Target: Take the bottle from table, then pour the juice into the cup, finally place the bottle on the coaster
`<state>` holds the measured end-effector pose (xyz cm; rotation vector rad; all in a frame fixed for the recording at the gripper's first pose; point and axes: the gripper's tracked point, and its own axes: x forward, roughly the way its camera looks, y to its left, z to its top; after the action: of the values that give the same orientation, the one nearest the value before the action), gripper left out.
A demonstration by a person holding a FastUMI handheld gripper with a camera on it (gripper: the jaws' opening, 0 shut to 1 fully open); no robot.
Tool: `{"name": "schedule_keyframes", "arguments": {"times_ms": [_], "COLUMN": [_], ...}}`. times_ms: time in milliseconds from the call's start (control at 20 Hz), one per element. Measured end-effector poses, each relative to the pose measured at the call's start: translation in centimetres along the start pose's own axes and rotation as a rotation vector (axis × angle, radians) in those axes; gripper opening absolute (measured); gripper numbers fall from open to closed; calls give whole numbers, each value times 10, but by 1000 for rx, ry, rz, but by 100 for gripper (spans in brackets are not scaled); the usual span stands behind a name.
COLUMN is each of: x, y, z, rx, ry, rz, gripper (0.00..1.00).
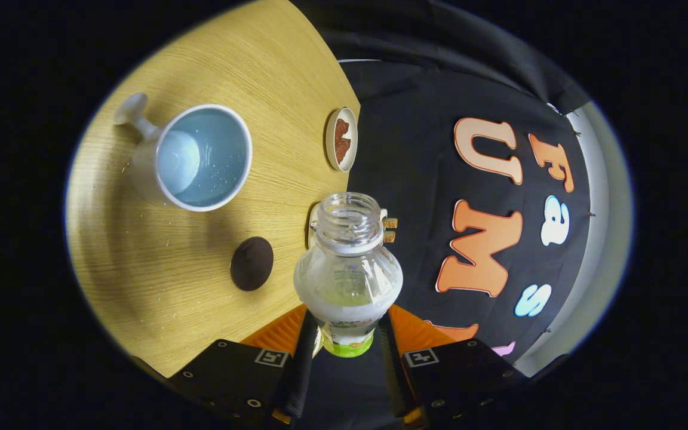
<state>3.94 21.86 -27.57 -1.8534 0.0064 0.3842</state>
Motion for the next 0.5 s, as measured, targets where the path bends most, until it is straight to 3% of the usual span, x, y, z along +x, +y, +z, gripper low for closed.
{"name": "schedule_keyframes", "arguments": {"times_ms": [500], "x": [3], "y": [1], "z": [4], "rx": [-96], "ry": [-29], "rz": [0], "gripper": [55]}}
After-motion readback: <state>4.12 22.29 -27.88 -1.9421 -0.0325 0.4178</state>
